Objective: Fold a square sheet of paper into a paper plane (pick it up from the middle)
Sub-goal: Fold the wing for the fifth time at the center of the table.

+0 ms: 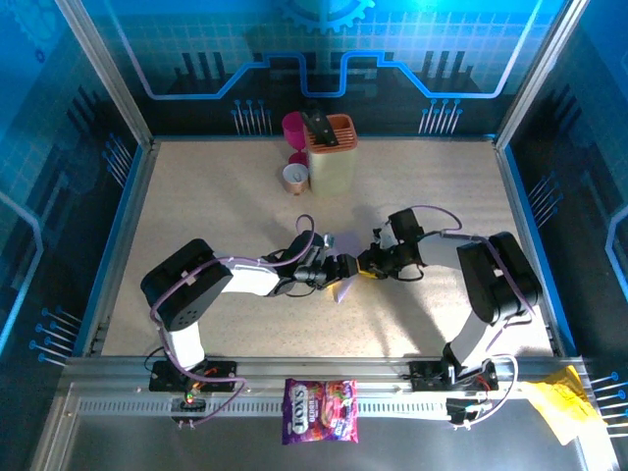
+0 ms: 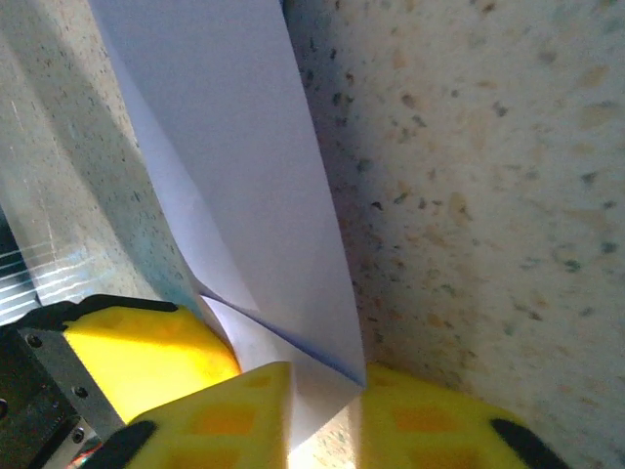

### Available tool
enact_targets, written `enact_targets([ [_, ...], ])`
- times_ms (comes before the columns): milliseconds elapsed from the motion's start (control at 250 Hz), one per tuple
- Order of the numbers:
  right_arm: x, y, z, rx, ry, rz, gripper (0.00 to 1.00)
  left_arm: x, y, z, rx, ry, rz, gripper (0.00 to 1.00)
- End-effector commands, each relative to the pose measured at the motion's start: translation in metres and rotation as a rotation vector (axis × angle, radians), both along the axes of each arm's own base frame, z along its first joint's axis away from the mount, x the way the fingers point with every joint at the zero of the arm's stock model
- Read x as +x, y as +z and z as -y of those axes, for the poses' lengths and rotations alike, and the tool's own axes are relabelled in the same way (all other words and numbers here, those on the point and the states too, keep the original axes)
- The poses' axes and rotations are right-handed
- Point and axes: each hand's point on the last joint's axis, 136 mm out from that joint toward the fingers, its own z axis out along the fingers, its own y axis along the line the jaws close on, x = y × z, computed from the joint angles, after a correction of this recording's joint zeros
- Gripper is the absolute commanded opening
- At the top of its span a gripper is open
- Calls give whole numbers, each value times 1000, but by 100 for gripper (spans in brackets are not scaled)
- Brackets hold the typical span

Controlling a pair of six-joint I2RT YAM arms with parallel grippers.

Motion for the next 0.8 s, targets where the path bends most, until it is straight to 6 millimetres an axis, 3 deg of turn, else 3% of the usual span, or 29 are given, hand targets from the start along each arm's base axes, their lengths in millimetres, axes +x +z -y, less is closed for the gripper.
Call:
enact_targets([
  [0,7,5,-11,33,15,16,8,-9,-7,-8,27,-21,-13,73],
  [44,7,4,-10,34,10,14,0,-6,-4,-10,20,-19,-4,73],
  [304,-20,-6,-3,-43,-102,-21,0,-1,32,-32,96,-66,149,76],
  [571,-51,-16,-13,-156,-257,-51,0,-30,13,-65,391,-137,305,69],
  [795,-46,15,-23,-143,-291,10,0,-51,10,-84,566,-152,497,64],
])
